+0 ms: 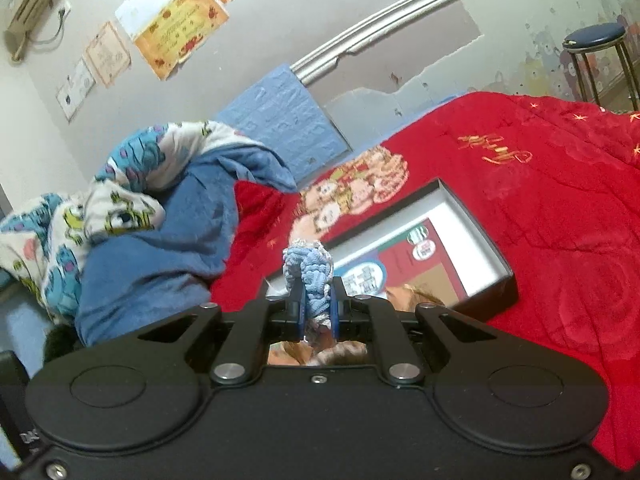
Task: Organize objects
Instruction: 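Lift and carry both held scrunchies up and over the black box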
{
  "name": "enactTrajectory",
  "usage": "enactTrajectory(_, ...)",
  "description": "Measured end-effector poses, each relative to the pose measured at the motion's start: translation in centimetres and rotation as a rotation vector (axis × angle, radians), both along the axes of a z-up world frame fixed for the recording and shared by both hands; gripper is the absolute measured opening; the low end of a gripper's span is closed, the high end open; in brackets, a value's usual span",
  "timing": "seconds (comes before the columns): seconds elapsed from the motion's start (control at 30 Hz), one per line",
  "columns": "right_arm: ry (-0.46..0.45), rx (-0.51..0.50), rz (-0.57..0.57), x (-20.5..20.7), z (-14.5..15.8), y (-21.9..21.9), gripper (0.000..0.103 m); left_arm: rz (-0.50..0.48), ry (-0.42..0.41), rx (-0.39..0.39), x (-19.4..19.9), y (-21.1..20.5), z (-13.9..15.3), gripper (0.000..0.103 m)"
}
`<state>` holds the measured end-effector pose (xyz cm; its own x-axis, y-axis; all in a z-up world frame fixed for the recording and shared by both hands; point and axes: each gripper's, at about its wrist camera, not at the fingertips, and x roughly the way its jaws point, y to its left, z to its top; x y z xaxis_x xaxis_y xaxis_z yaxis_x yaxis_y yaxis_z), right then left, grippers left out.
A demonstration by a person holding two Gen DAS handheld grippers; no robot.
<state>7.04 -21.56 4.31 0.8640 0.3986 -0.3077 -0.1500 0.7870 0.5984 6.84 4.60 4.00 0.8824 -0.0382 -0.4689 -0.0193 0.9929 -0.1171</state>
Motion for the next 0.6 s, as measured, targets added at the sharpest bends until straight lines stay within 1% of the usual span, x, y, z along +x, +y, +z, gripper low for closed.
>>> enactTrajectory(0.13, 0.001, 0.044, 0.013, 1.0, 1.0, -0.3, 0.012, 0.013, -0.009, 0.016, 1.3, 0.4, 1.2, 0.024)
enactTrajectory(0.23, 0.01, 0.039, 0.016, 1.9, 1.7, 0.3, 0.012, 0.023, -0.001, 0.003, 2.3, 1.3, 1.7, 0.024)
enactTrajectory(0.3, 0.022, 0.041, 0.033, 2.9, 2.2, 1.0, 0.012, 0.038, 0.006, 0.013, 3.4, 1.7, 2.1, 0.024)
enactTrajectory(0.37, 0.026, 0.039, 0.054, 4.2, 2.7, 1.8, 0.012, 0.055, 0.015, -0.005, 5.0, 2.4, 2.6, 0.024)
enactTrajectory(0.47, 0.047, 0.003, 0.073, 6.6, 3.0, 3.4, 0.012, 0.046, 0.02, -0.035, 7.1, 3.0, 3.2, 0.024)
enactTrajectory(0.53, 0.069, -0.019, 0.076, 8.6, 2.7, 4.6, 0.012, 0.032, 0.023, -0.015, 8.3, 2.9, 3.1, 0.024)
enactTrajectory(0.6, 0.092, -0.013, 0.075, 10.4, 2.1, 5.4, 0.012, 0.016, 0.038, 0.002, 9.6, 2.7, 2.6, 0.024)
